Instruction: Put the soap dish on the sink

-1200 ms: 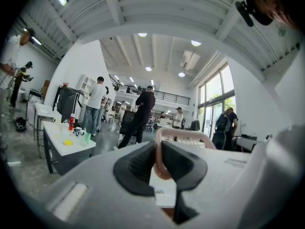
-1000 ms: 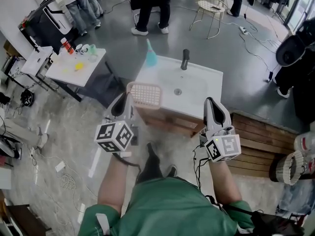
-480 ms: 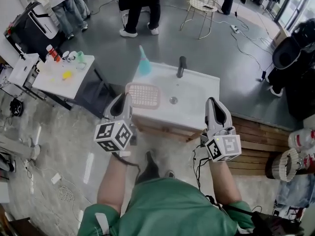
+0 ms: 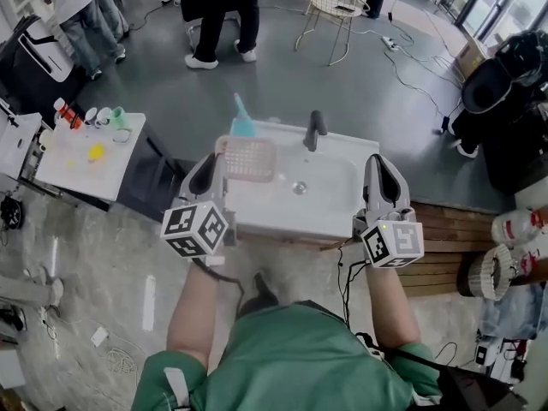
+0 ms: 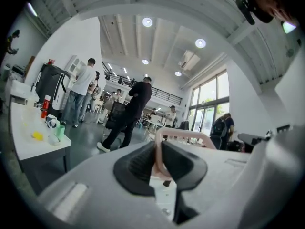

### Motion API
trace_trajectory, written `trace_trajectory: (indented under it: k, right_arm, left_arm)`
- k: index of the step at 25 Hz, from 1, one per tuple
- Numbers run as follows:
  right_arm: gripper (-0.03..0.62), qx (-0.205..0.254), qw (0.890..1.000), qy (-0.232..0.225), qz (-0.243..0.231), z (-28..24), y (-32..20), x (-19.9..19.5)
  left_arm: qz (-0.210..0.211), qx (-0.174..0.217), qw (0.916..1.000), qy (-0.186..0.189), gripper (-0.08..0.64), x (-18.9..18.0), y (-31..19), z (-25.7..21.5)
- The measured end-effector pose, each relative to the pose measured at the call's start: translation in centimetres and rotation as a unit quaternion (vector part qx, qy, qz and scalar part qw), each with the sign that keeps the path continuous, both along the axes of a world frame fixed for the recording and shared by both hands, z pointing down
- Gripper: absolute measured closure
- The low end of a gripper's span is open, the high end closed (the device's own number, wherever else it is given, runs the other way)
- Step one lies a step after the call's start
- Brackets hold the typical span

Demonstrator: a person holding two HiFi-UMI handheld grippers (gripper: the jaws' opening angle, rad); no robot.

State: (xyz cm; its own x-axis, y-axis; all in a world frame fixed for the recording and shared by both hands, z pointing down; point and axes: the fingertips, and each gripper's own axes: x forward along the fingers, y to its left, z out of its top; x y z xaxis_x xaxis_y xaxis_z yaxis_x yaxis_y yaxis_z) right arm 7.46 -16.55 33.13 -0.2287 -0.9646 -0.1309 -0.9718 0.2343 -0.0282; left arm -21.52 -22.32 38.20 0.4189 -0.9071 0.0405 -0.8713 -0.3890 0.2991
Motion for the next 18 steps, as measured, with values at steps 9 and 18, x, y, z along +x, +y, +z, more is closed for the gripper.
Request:
trace_trajectory:
  k: [9,18]
  right_arm:
    - [0.601,-0.013,0.999,0.009,0.035,0.7,-3.8,0.5]
    - [0.601,-0.021,0.999,-0.008,0.034,2.7,-7.3,4.4]
  left_arm:
    - [0.029,-0.031,0.9990,0.007,0.518,0.8,-5.4,3.3]
    - [0.030,-0.071,0.9969,-0.012,0.518,4.8,-10.0,7.3]
